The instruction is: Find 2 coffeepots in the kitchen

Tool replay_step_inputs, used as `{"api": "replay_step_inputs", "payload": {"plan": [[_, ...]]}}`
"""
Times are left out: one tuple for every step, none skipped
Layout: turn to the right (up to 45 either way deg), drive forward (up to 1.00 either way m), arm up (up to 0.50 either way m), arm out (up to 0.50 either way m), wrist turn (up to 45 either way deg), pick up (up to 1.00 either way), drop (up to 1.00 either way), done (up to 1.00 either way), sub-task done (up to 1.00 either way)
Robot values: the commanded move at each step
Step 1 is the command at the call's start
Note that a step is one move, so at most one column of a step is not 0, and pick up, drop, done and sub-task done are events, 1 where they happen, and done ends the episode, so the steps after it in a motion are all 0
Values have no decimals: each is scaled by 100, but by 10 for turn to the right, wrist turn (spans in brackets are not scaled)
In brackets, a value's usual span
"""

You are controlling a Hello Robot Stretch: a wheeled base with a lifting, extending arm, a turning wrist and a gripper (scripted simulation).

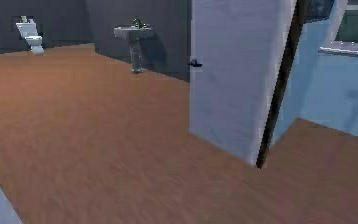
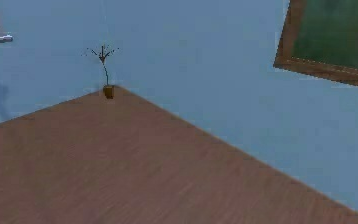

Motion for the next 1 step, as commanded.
{"api": "replay_step_inputs", "payload": {"plan": [[-240,0,0,0,0,0,0,0,0]]}}
